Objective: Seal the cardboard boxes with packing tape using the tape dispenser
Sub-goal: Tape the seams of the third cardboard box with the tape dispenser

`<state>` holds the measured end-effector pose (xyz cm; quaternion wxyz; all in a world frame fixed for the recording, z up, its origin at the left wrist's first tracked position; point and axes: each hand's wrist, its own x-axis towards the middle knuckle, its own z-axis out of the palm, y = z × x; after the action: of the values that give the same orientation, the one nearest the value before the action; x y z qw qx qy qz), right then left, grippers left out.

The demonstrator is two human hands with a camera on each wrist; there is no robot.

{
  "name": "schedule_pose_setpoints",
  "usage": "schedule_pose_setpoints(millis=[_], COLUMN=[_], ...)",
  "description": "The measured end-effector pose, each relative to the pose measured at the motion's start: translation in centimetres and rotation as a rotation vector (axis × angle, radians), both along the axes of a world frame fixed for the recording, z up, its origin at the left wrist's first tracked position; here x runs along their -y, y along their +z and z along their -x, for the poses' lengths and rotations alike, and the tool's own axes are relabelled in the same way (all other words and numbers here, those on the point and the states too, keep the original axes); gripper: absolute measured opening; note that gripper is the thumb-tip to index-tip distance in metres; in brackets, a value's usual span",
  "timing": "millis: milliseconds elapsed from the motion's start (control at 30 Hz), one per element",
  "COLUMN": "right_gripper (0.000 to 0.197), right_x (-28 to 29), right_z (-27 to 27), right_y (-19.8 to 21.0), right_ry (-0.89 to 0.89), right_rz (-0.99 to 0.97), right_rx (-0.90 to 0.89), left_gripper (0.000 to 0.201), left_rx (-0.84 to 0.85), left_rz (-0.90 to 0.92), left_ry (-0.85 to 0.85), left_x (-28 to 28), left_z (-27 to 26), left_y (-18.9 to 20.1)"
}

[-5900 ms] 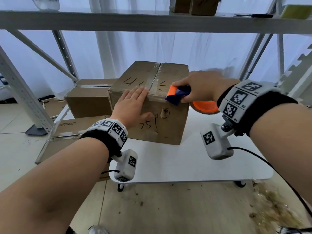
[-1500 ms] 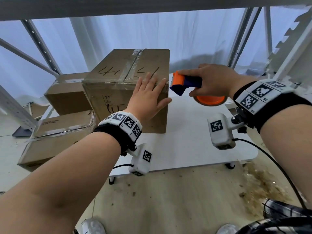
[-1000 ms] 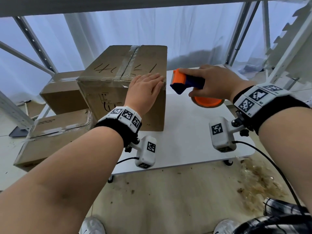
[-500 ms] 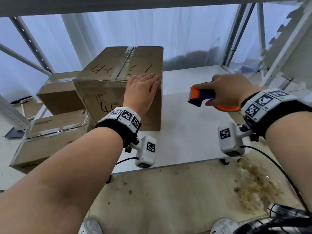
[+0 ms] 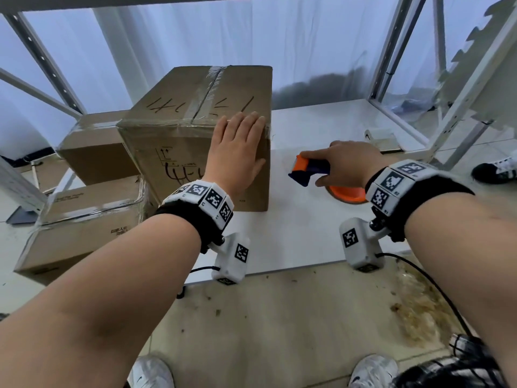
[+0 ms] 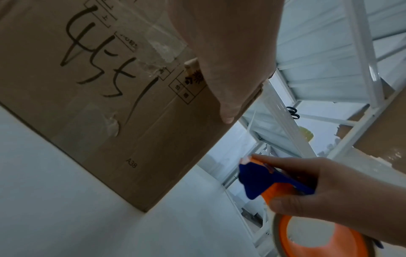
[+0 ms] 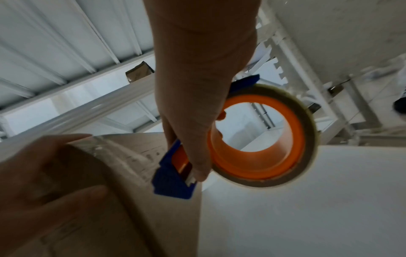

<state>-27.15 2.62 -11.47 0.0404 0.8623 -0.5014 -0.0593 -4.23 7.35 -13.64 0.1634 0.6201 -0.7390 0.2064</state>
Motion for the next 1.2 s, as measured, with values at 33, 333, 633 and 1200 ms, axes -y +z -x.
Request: schedule_pose_setpoints(millis=[33, 333, 633, 1200], right_gripper=[0.060, 0.044, 0.059, 0.072], right_x=[0.1, 0.0, 1.2, 5.3], right_z=[-0.7, -1.7, -0.7, -1.9], right_y=[-0.2, -1.7, -1.2, -9.1], right_ry=[0.005, -0.060, -0.206, -0.413], right_rz=[-0.018, -0.124, -0.158, -0.408], right_rx=[-0.005, -0.377, 0.318, 0.756], left_gripper=[0.070, 0.068, 0.066, 0.065], left_rx=[0.003, -0.007, -0.047, -0.013], left_rz=[0.003, -0.006, 0.031, 0.072], left_ry=[0.002, -0.002, -0.036, -0.057], left_x=[0.0, 0.1, 0.4, 0.6], left_z=[-0.1, -0.4, -0.5, -1.1], left_y=[0.1, 0.5, 0.2, 0.3])
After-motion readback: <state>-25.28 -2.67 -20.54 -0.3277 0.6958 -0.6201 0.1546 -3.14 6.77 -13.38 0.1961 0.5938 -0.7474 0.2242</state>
